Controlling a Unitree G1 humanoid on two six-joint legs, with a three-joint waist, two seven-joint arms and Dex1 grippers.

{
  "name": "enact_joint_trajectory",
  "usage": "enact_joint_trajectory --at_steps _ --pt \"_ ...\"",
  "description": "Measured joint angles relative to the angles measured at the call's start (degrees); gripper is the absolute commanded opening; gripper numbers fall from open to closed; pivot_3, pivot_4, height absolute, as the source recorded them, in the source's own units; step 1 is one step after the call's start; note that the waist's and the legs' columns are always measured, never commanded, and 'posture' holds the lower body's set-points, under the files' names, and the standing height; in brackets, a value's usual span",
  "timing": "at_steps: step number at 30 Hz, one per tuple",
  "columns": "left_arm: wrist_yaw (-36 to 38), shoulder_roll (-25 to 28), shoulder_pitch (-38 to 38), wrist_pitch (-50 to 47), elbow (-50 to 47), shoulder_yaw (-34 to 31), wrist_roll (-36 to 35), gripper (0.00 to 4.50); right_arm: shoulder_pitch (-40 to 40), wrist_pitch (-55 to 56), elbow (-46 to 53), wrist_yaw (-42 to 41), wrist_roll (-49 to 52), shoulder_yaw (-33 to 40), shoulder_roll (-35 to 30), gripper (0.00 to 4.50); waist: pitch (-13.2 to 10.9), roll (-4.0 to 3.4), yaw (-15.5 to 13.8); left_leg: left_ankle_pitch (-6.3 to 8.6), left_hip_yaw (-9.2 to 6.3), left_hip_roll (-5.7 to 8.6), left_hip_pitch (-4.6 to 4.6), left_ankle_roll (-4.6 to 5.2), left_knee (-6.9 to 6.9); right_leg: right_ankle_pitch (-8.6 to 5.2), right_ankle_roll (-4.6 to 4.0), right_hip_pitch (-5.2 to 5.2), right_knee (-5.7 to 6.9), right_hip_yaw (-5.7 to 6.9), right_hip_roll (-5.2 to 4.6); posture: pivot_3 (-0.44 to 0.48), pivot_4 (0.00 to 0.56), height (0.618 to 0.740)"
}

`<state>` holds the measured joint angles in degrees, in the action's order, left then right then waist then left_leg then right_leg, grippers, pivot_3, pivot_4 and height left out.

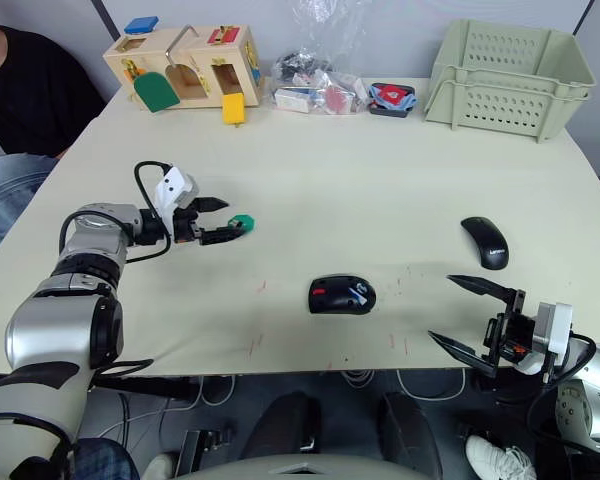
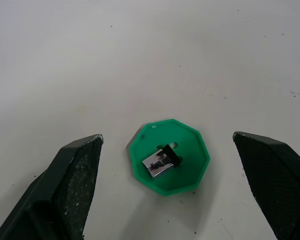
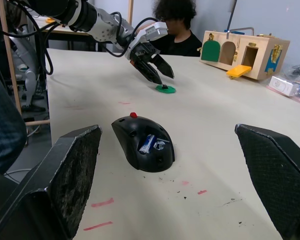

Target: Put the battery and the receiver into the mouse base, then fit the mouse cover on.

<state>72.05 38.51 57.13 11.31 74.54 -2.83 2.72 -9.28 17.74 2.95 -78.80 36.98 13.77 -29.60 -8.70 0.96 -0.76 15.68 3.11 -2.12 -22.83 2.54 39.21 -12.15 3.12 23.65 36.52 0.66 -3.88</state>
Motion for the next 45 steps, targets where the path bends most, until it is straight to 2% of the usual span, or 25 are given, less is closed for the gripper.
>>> enact_joint_trajectory --at_steps 13,45 --pt "0.2 2.4 -0.4 0.3 0.0 -1.1 -0.2 4.43 -0.2 0.0 0.1 0.0 -0.1 -0.6 0.0 4.50 0.0 0.00 -0.1 0.00 0.00 0.00 0.00 0.00 0.00 0.00 0.00 0.00 0.00 0.00 0.00 0.000 0.150 0.740" --pt "-6.4 2.3 -1.2 1.7 0.4 0.1 2.8 4.43 -1.0 0.3 0.5 0.4 -0.6 -0.6 0.0 4.50 0.0 0.01 0.0 0.00 0.01 0.00 0.01 0.00 0.00 0.00 0.00 0.00 0.01 0.00 0.00 0.000 0.150 0.740"
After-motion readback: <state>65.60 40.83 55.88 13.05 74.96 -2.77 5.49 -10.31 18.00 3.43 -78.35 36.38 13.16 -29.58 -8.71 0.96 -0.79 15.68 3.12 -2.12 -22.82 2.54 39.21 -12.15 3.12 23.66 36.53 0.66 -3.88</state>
